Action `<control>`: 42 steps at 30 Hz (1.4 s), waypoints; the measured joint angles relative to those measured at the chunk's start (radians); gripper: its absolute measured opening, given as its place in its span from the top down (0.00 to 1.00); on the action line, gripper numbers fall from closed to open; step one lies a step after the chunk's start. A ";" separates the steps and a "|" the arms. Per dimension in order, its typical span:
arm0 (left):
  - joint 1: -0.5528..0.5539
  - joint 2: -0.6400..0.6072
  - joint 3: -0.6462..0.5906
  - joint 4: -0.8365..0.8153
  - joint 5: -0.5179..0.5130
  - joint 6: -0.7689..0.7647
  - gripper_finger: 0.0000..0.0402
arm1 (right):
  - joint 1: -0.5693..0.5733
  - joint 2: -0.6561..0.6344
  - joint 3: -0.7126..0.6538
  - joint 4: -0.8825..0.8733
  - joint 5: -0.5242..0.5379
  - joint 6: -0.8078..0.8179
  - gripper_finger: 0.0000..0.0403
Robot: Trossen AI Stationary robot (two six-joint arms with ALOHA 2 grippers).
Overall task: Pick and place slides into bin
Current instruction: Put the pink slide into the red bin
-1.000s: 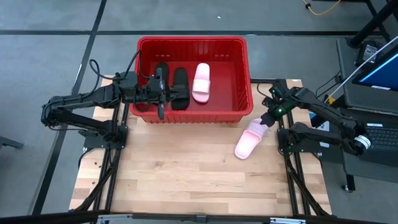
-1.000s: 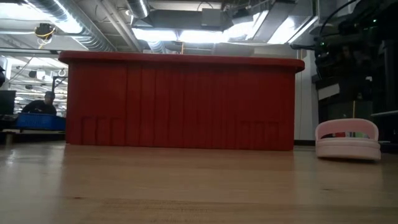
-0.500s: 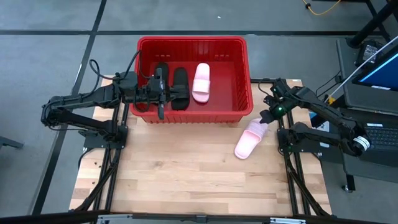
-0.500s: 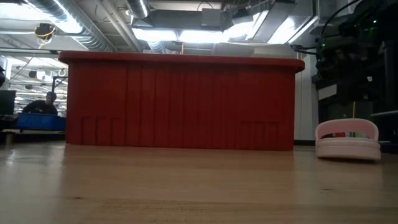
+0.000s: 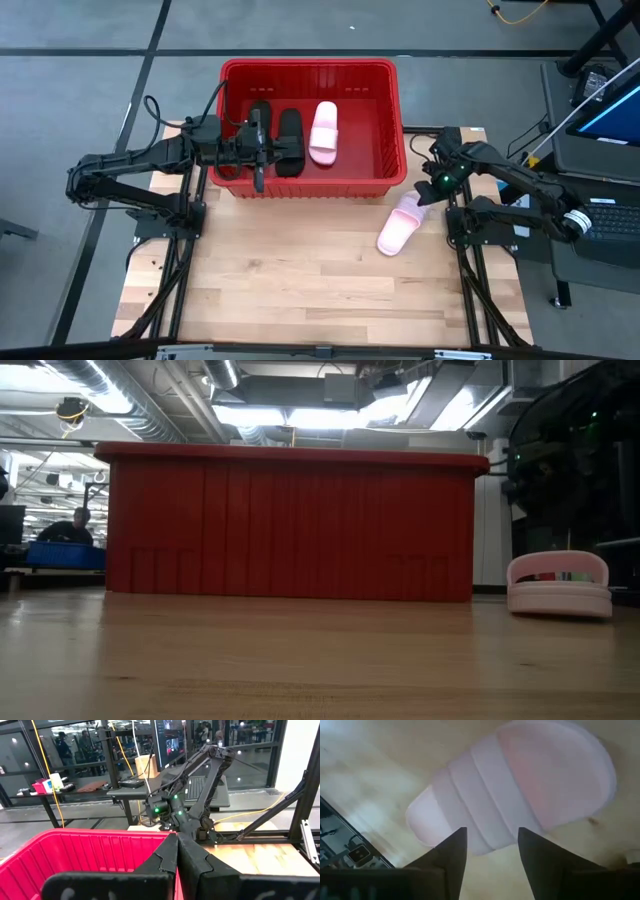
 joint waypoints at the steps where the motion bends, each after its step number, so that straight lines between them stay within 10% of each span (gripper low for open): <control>1: 0.000 0.000 0.000 0.000 0.000 0.000 0.99 | 0.000 0.009 -0.008 0.014 0.000 0.000 0.56; 23: 0.000 0.000 0.000 -0.002 0.003 -0.003 0.99 | 0.000 0.136 -0.024 0.130 0.050 -0.027 0.56; 42: 0.000 0.000 0.000 -0.008 0.003 -0.001 0.99 | 0.070 0.187 -0.065 0.103 -0.114 -0.052 0.56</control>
